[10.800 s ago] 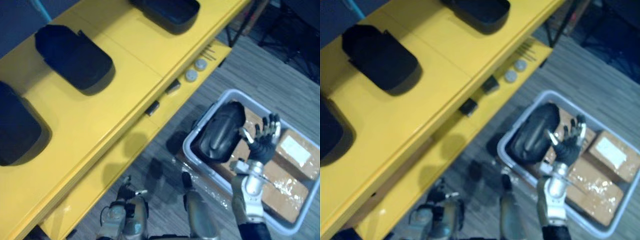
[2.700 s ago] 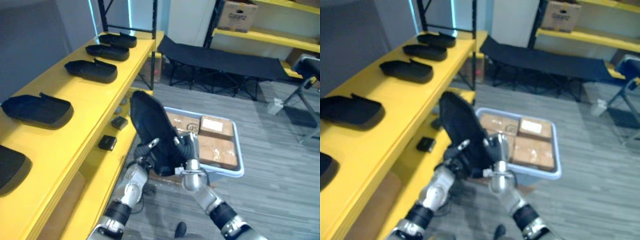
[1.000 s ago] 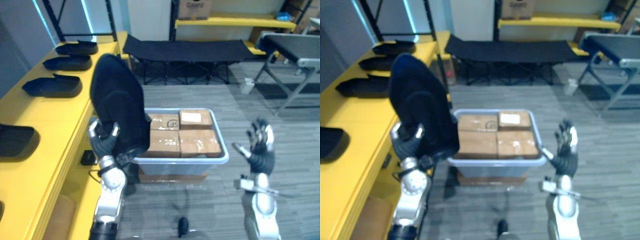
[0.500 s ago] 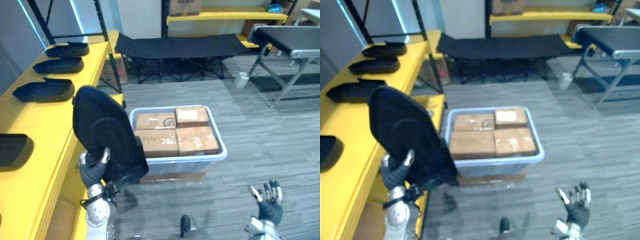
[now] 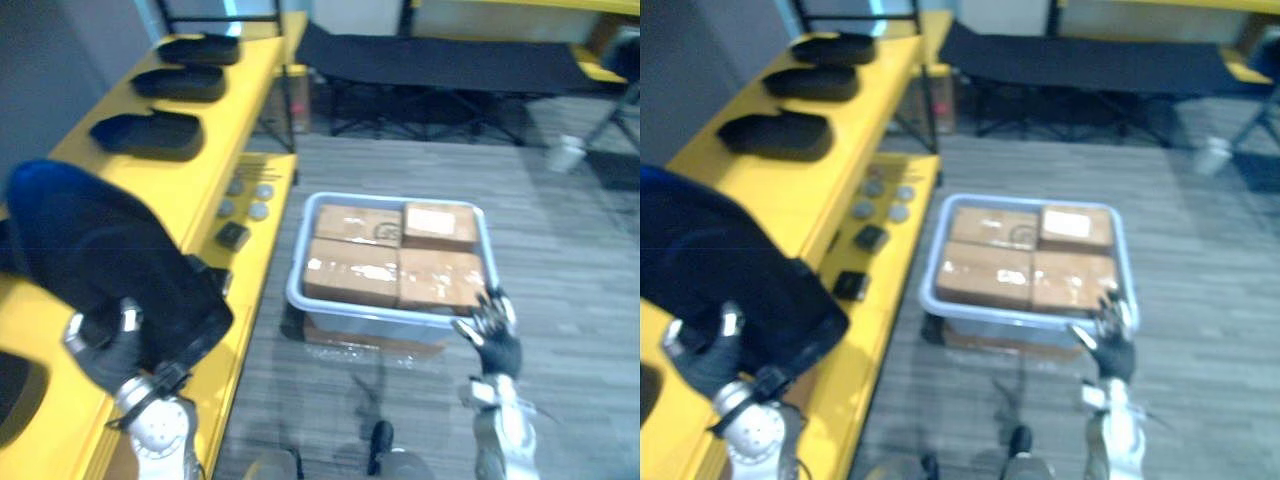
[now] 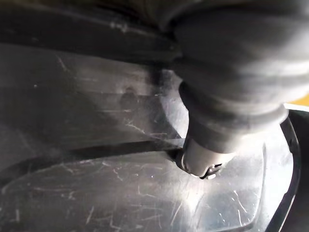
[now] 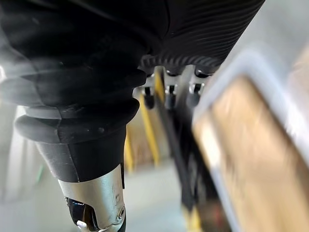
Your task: Walk over and take plastic housings, then place them on the shelf
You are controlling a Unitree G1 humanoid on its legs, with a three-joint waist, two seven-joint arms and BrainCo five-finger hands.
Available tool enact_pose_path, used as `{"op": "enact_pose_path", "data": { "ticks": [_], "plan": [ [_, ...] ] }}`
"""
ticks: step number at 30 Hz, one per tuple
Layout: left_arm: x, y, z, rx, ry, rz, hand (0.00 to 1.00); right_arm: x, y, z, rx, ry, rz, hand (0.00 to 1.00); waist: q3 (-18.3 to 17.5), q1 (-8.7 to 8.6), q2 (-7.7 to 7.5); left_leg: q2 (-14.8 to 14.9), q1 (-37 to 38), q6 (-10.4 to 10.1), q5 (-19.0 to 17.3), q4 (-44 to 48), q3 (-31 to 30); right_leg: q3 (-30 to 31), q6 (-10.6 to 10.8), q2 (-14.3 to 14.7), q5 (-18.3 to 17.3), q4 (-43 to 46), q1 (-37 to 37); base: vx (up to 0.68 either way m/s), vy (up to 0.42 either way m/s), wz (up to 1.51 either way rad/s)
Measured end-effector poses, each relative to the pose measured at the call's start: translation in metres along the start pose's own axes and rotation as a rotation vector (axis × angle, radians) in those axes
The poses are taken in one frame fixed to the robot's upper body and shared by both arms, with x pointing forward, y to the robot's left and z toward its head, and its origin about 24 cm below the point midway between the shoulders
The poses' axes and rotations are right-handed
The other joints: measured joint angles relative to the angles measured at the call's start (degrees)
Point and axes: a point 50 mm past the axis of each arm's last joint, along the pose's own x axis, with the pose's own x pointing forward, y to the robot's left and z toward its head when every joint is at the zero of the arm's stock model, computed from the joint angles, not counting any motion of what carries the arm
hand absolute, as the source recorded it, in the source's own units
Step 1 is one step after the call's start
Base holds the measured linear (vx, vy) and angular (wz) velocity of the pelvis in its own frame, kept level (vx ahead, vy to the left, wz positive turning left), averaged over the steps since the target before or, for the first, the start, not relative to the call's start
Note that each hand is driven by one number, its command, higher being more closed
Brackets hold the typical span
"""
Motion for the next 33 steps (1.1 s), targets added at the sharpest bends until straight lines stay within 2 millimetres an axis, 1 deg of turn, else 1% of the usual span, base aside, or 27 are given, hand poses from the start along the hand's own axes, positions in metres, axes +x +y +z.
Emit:
{"op": "enact_pose_path", "data": {
  "ticks": [1, 3, 4, 5, 6, 7, 8, 9, 10, 11, 12, 13, 16, 18, 20, 22, 23, 25, 27, 29, 31, 33],
  "plan": [
    [0.000, 0.005, 0.001, 0.017, -0.010, 0.024, 1.00, 0.005, 0.008, 0.001, 0.010, -0.009, 0.034, 0.00, 0.0, 0.95, 0.04, -0.3, 0.0, 0.1, 0.3, -0.2, -1.3, -1.4, 0.2, -0.3, -0.3, 0.0, 0.6, 0.08, 0.001, 1.12],
    [0.000, 0.024, 0.004, 0.073, -0.020, 0.088, 1.00, 0.017, 0.037, 0.001, 0.042, -0.013, 0.150, 0.00, 0.1, 4.17, -0.08, -1.6, 0.0, 0.1, 0.7, -0.5, -6.7, -6.8, 1.1, -1.3, -1.7, 0.3, 3.5, 0.09, 0.001, 1.21],
    [-0.001, 0.029, 0.005, 0.098, -0.027, 0.099, 1.00, 0.019, 0.044, 0.001, 0.048, -0.009, 0.173, 0.00, 0.2, 4.90, -0.25, -2.0, 0.0, 0.1, 0.8, -0.4, -8.2, -8.1, 1.4, -1.7, -2.4, 0.8, 4.2, 0.07, 0.011, 1.27],
    [-0.002, 0.036, 0.005, 0.133, -0.031, 0.108, 1.00, 0.022, 0.055, 0.000, 0.050, -0.007, 0.200, 0.00, 0.3, 6.57, -0.60, -2.8, -0.1, 0.2, 0.9, -0.1, -11.3, -10.6, 1.9, -2.4, -3.8, 2.3, 5.3, 0.10, 0.022, 1.26],
    [-0.001, 0.041, 0.005, 0.153, -0.031, 0.106, 1.00, 0.024, 0.063, 0.000, 0.056, -0.006, 0.215, 0.00, 0.6, 7.64, -1.01, -3.5, -0.2, 0.2, 0.9, 0.2, -13.8, -11.8, 2.2, -2.9, -5.2, 4.0, 6.1, 0.10, 0.027, 1.43],
    [-0.001, 0.045, 0.005, 0.170, -0.031, 0.095, 1.00, 0.025, 0.068, -0.002, 0.056, 0.000, 0.217, 0.00, 0.6, 8.40, -1.36, -4.3, -0.2, 0.2, 0.9, 0.5, -16.1, -11.9, 1.9, -3.5, -6.6, 5.7, 6.6, 0.14, 0.059, 1.53],
    [-0.001, 0.048, 0.006, 0.182, -0.033, 0.074, 1.00, 0.024, 0.073, -0.004, 0.057, 0.015, 0.209, 0.00, 0.3, 9.07, -2.25, -5.4, -0.3, 0.4, 1.2, 0.6, -19.7, -11.7, 1.6, -4.6, -8.4, 8.6, 7.1, 0.11, 0.058, 1.42],
    [-0.001, 0.049, 0.006, 0.185, -0.033, 0.058, 1.00, 0.024, 0.075, -0.005, 0.058, 0.022, 0.193, 0.00, 0.2, 9.29, -2.75, -5.9, -0.3, 0.4, 1.3, 0.6, -21.4, -11.5, 1.4, -5.1, -9.3, 9.8, 7.4, 0.14, 0.068, 1.56],
    [-0.001, 0.050, 0.006, 0.192, -0.030, 0.025, 1.00, 0.023, 0.078, -0.008, 0.053, 0.034, 0.173, 0.00, -0.1, 10.09, -3.86, -6.8, -0.4, 0.4, 1.4, 0.7, -23.9, -10.3, 1.2, -5.9, -10.7, 11.7, 7.8, 0.15, 0.036, 1.29],
    [-0.002, 0.053, 0.006, 0.203, -0.022, 0.004, 1.00, 0.022, 0.081, -0.009, 0.043, 0.042, 0.168, 0.00, -0.6, 10.61, -4.87, -7.5, -1.1, 0.3, 1.4, 1.4, -25.3, -9.3, 1.2, -6.4, -11.4, 12.6, 7.8, 0.14, 0.021, 1.06],
    [-0.002, 0.055, 0.006, 0.204, -0.015, -0.003, 1.00, 0.022, 0.082, -0.009, 0.032, 0.043, 0.169, 0.00, -0.7, 10.77, -5.21, -7.6, -1.4, 0.3, 1.4, 1.8, -25.4, -9.0, 1.3, -6.5, -11.6, 12.7, 7.8, 0.13, -0.002, 0.54],
    [-0.005, 0.058, 0.004, 0.172, 0.022, -0.006, 1.00, 0.022, 0.084, -0.009, 0.014, 0.042, 0.181, 0.00, -0.8, 11.69, -5.69, -7.7, -2.4, -0.3, 1.0, 3.0, -24.9, -8.3, 1.3, -6.4, -11.7, 12.6, 7.6, 0.09, -0.015, 0.13],
    [-0.007, 0.057, 0.001, 0.109, 0.062, -0.009, 1.00, 0.021, 0.084, -0.011, 0.002, 0.054, 0.189, 0.00, -0.9, 11.62, -5.75, -7.5, -3.2, -1.0, 0.5, 4.7, -23.4, -7.6, 1.3, -5.9, -11.7, 11.2, 7.5, 0.05, -0.027, -0.23],
    [-0.005, 0.055, 0.002, 0.076, 0.066, -0.013, 1.00, 0.021, 0.081, -0.011, -0.008, 0.058, 0.210, 0.00, -0.9, 11.20, -5.74, -7.2, -3.3, -1.8, 0.0, 5.6, -23.0, -6.7, 1.3, -5.3, -11.8, 10.2, 7.7, 0.00, -0.033, -0.35],
    [-0.005, 0.054, 0.002, 0.067, 0.073, -0.025, 1.00, 0.020, 0.078, -0.011, -0.021, 0.059, 0.242, 0.00, -0.9, 10.00, -5.77, -6.8, -3.7, -2.1, -0.3, 6.4, -22.7, -6.7, 1.2, -4.7, -12.1, 10.1, 7.8, -0.06, -0.048, -0.15],
    [-0.005, 0.052, 0.001, 0.058, 0.079, -0.041, 1.00, 0.017, 0.071, -0.012, -0.029, 0.070, 0.259, 0.00, -0.8, 9.85, -5.90, -6.3, -4.2, -2.3, -0.4, 6.8, -22.2, -7.0, 1.6, -3.9, -12.4, 9.6, 7.7, -0.09, -0.053, 0.05],
    [-0.004, 0.050, 0.000, 0.024, 0.091, -0.041, 1.00, 0.015, 0.064, -0.012, -0.037, 0.078, 0.251, 0.00, -0.7, 9.69, -5.86, -6.5, -5.3, -2.4, -0.5, 7.0, -23.2, -7.7, 2.0, -3.1, -12.7, 9.0, 8.3, -0.10, -0.055, 0.48],
    [-0.003, 0.047, -0.001, 0.000, 0.094, -0.051, 1.00, 0.012, 0.058, -0.013, -0.032, 0.085, 0.235, 0.00, -0.7, 9.31, -5.90, -6.6, -6.2, -2.5, -0.7, 7.5, -24.2, -9.6, 2.5, -2.5, -13.2, 8.2, 9.3, -0.09, -0.042, 0.65],
    [-0.005, 0.047, -0.007, -0.023, 0.133, -0.060, 1.00, 0.008, 0.055, -0.014, -0.036, 0.087, 0.224, 0.00, 0.0, 9.80, -5.34, -6.7, -6.0, -2.5, -0.4, 7.7, -25.5, -11.2, 2.7, -2.4, -13.4, 8.4, 10.4, -0.10, 0.010, 0.44],
    [-0.009, 0.047, -0.009, -0.015, 0.151, -0.077, 1.00, 0.007, 0.054, -0.014, -0.039, 0.079, 0.219, 0.00, 0.0, 10.02, -5.34, -6.5, -6.2, -2.4, -0.1, 7.7, -24.9, -11.6, 2.6, -2.6, -13.8, 9.3, 10.5, -0.08, 0.032, 0.23],
    [-0.012, 0.046, -0.010, -0.015, 0.162, -0.090, 1.00, 0.006, 0.053, -0.013, -0.040, 0.067, 0.213, 0.00, 0.0, 9.77, -5.24, -6.3, -6.9, -2.4, 0.3, 7.8, -23.6, -11.6, 2.5, -3.0, -13.9, 9.9, 10.4, -0.07, 0.054, 0.21],
    [-0.012, 0.040, -0.008, -0.035, 0.150, -0.115, 1.00, 0.005, 0.053, -0.012, -0.073, 0.055, 0.215, 0.00, 0.0, 8.78, -5.24, -5.7, -8.4, -2.0, 0.8, 7.9, -20.4, -11.4, 3.1, -3.8, -14.5, 10.8, 9.6, -0.08, 0.065, 0.18]
  ]
}}
